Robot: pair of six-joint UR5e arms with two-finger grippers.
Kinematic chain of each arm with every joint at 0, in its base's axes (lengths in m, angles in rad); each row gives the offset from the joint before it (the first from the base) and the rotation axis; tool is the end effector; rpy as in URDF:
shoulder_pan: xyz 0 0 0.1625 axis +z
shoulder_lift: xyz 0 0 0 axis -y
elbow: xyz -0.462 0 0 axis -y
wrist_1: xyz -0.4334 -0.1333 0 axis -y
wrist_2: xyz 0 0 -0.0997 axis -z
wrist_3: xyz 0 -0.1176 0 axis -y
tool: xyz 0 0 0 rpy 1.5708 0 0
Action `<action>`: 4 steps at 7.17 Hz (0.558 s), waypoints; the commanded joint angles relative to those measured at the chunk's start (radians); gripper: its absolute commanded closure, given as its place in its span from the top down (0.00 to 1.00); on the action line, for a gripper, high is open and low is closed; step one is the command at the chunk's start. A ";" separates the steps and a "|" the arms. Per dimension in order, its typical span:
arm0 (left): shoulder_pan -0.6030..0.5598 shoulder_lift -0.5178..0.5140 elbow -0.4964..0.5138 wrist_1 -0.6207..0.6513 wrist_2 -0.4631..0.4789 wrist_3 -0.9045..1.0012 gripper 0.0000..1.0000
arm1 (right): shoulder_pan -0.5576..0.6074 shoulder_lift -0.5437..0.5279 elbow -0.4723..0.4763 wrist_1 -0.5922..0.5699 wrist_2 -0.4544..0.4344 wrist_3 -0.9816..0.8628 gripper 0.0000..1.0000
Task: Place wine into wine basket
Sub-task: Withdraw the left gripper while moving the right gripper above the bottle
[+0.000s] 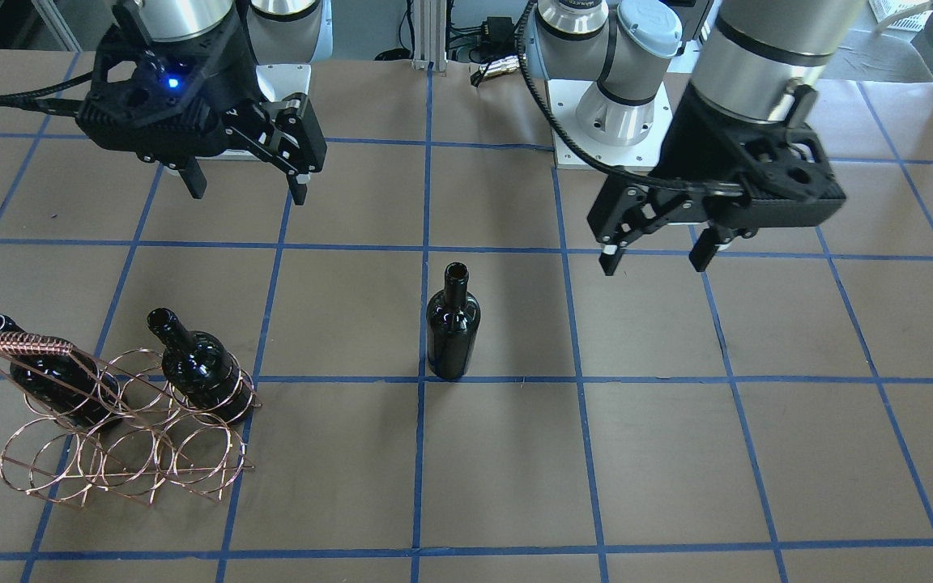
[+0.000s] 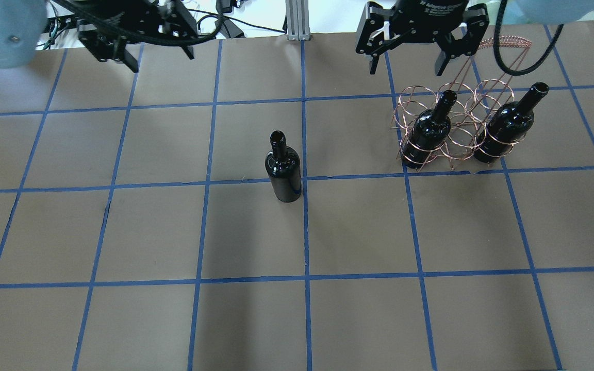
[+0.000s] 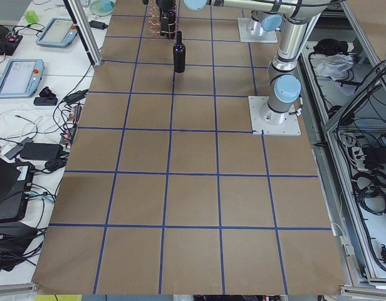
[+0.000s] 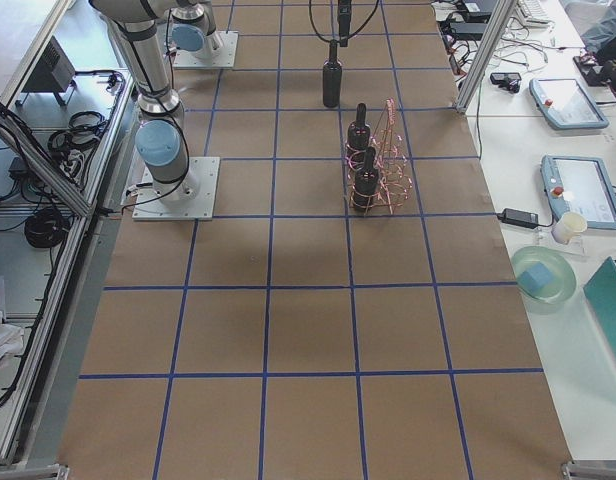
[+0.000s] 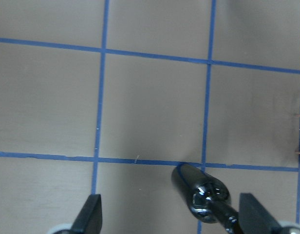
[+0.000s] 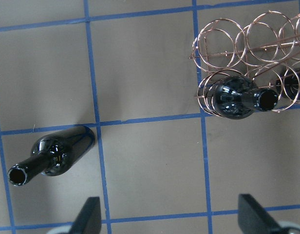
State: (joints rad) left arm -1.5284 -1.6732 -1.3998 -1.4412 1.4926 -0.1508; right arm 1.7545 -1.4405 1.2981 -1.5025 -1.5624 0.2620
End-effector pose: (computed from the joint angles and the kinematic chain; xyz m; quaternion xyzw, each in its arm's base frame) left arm -0.1169 -0.6059 0.5565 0.0921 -0.9901 0.0966 0.0442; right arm 0.2411 -0.5626 0.5722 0.0390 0.9985 -0.0352 0.0123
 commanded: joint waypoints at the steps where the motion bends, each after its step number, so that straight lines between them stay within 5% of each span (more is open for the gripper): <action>1: 0.160 0.010 -0.007 -0.021 -0.014 0.020 1.00 | 0.113 0.095 -0.008 -0.109 -0.007 0.107 1.00; 4: 0.171 0.036 -0.053 -0.116 -0.008 0.107 1.00 | 0.259 0.218 -0.023 -0.203 -0.042 0.275 1.00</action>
State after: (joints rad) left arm -1.3645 -1.6502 -1.4319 -1.5359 1.4786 -0.1086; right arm 1.9731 -1.2682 1.2775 -1.6684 -1.6053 0.4827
